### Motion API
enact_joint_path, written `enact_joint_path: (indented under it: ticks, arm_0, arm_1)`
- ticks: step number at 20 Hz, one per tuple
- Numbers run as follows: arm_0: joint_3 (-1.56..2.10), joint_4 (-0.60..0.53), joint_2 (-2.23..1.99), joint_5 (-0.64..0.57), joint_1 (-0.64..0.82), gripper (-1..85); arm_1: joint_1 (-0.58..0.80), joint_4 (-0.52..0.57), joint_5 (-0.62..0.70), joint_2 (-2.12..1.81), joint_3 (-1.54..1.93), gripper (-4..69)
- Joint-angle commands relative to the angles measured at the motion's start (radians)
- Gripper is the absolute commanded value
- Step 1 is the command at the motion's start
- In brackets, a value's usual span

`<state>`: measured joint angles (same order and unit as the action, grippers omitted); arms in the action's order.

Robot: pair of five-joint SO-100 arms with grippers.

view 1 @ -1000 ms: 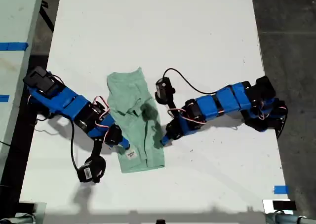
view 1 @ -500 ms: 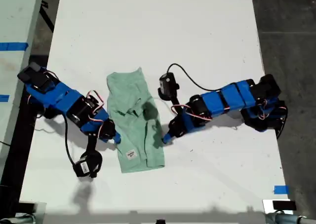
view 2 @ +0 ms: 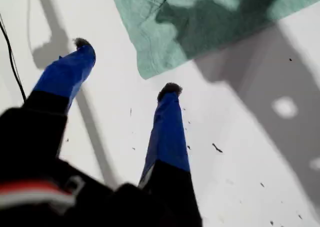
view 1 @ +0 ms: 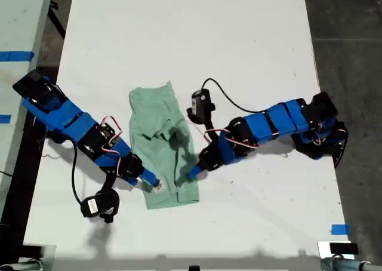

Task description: Fold tshirt

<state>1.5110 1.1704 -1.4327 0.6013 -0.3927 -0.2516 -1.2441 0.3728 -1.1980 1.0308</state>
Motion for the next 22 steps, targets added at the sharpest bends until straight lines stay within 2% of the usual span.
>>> enact_joint_path:
  ticks: [1, 10, 14, 17, 20, 21, 22]
  arm_0:
    - [-0.009, -0.094, 0.025, -0.014, -0.025, 27.9]
    - [-0.011, -0.216, 0.218, -0.026, -0.058, 27.8]
    - [-0.018, -0.307, 0.325, -0.054, -0.064, 25.8]
    - [-0.044, -0.368, 0.413, -0.152, -0.040, 22.2]
    - [-0.066, -0.431, 0.471, -0.255, -0.020, 15.4]
    - [-0.066, -0.440, 0.469, -0.270, -0.018, 11.7]
    - [-0.066, -0.454, 0.469, -0.285, -0.015, 6.5]
  arm_1:
    - [-0.017, 0.064, 0.017, 0.043, -0.100, 29.2]
    - [-0.041, 0.190, 0.012, 0.229, -0.114, 29.2]
    - [-0.058, 0.258, 0.002, 0.313, -0.114, 29.3]
    - [-0.077, 0.304, -0.002, 0.377, -0.126, 28.7]
    - [-0.094, 0.330, -0.008, 0.419, -0.133, 23.1]
    - [-0.098, 0.334, -0.012, 0.423, -0.133, 17.4]
    - [-0.101, 0.339, -0.018, 0.425, -0.133, 7.3]
